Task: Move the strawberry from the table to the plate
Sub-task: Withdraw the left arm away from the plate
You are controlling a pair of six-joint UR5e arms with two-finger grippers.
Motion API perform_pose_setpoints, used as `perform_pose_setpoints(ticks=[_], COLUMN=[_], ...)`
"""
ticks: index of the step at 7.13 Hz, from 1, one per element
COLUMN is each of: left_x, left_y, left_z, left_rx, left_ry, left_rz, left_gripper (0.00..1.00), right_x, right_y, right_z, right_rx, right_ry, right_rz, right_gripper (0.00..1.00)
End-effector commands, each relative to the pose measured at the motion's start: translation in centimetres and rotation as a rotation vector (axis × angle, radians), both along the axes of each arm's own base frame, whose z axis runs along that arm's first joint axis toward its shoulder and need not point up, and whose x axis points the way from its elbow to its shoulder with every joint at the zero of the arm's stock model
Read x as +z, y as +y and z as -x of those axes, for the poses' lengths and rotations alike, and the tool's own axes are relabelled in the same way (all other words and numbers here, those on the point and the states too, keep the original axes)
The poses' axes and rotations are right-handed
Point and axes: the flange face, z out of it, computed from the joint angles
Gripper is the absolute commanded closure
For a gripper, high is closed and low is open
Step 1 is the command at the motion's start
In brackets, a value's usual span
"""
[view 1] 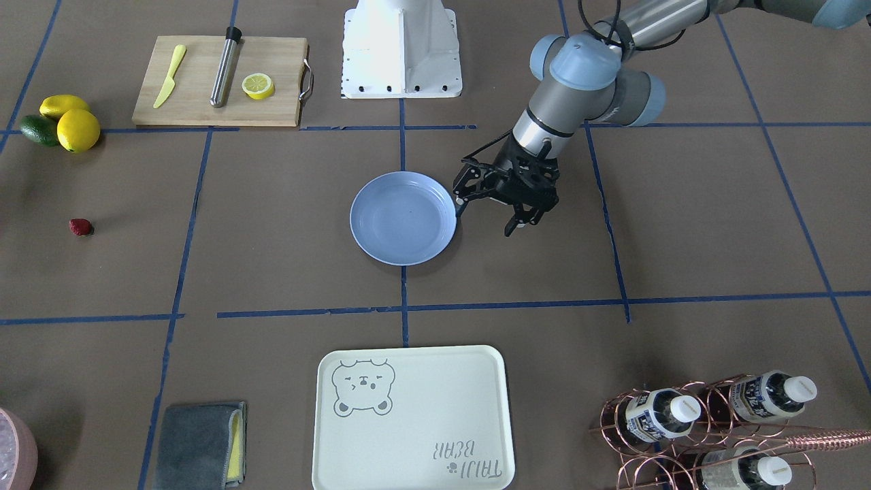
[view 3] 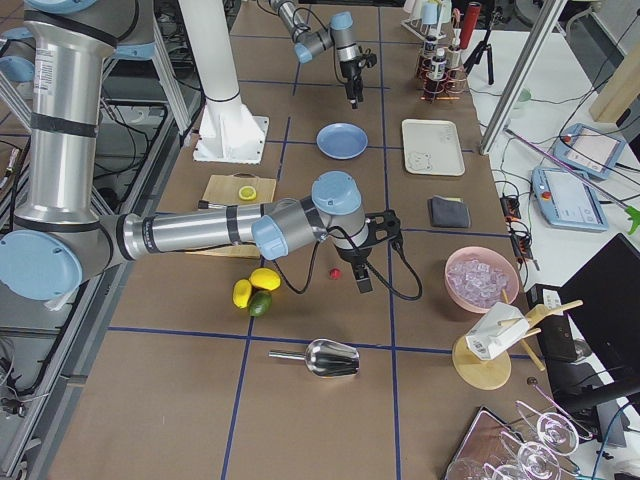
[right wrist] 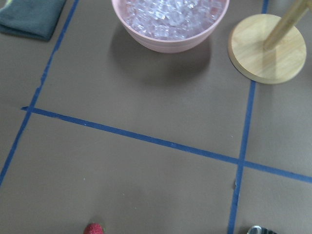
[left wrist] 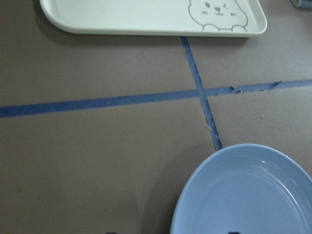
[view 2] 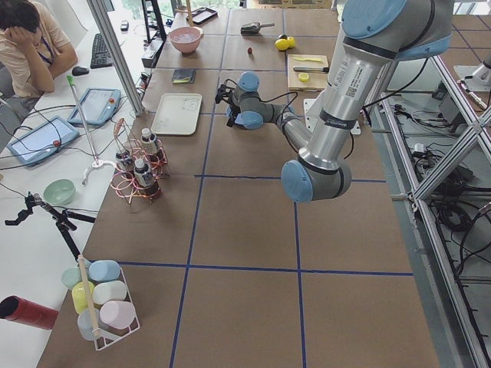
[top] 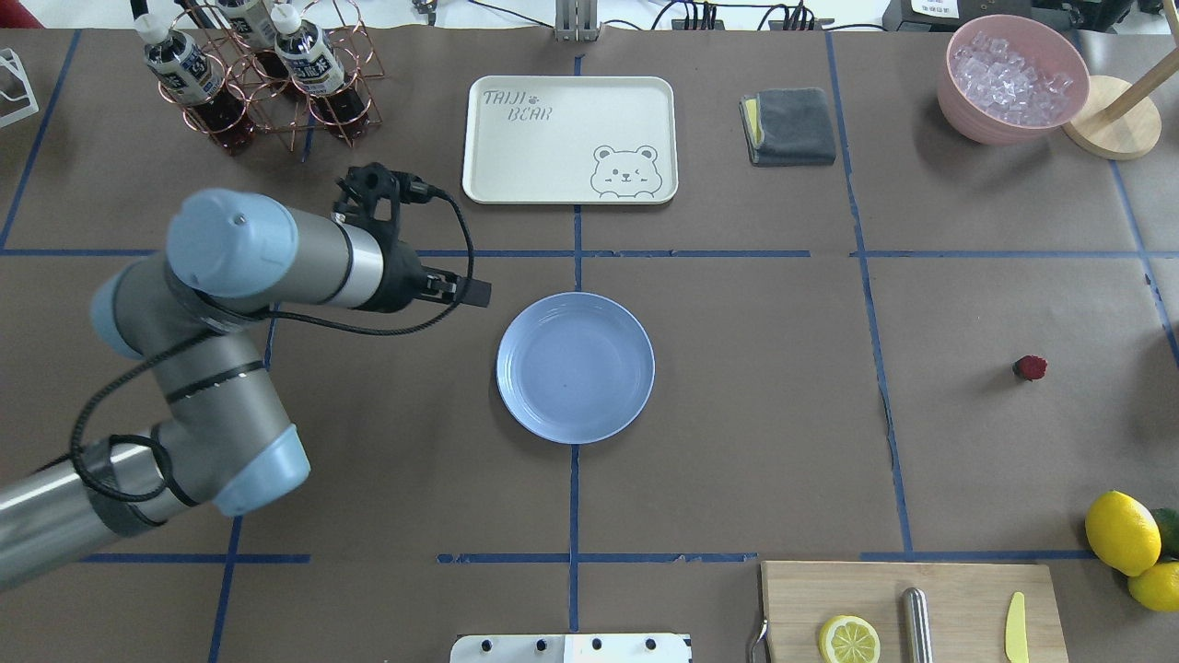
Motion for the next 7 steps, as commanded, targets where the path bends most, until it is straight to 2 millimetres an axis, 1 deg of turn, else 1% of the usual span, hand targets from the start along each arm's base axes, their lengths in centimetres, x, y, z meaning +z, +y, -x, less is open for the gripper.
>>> perform_pose_setpoints(ticks=[1,2,3,4,5,6,7], left_x=[1.1,6.7,13.8,19.8,25.2,30.6,34.6], left_y=[-5.7,-10.0,-12.3,-13.4,-13.5,-9.7,-5.5], left_z=[14.3,24.4,33.4,40.6,49.0,52.8,54.3], left_rx=[0.034,0.122,0.167,0.213,0.195,0.203,0.188], left_ry=[-0.236,-0.297,-0.406,-0.485,-0.497,-0.489,-0.419], left_rz=[-0.13,-0.065,-0.058,0.013,0.116,0.16,0.194], left_gripper=[0.0,0.0,0.0,0.0,0.0,0.0,0.0], right_x=[-1.6,-1.9,-3.0,-3.3,-4.1,-5.1,-5.6], right_y=[-0.8,-0.8,-1.4,-1.4,-1.2,-0.7,0.1], right_z=[4.0,4.8,5.6,6.6,7.2,8.9,11.0], right_rx=[-0.073,-0.078,-0.074,-0.093,-0.087,-0.09,-0.09], right_ry=[-0.02,-0.034,-0.049,-0.051,-0.061,-0.085,-0.102], right_rz=[-0.093,-0.08,-0.075,-0.078,-0.072,-0.042,0.008], right_gripper=[0.0,0.0,0.0,0.0,0.0,0.0,0.0])
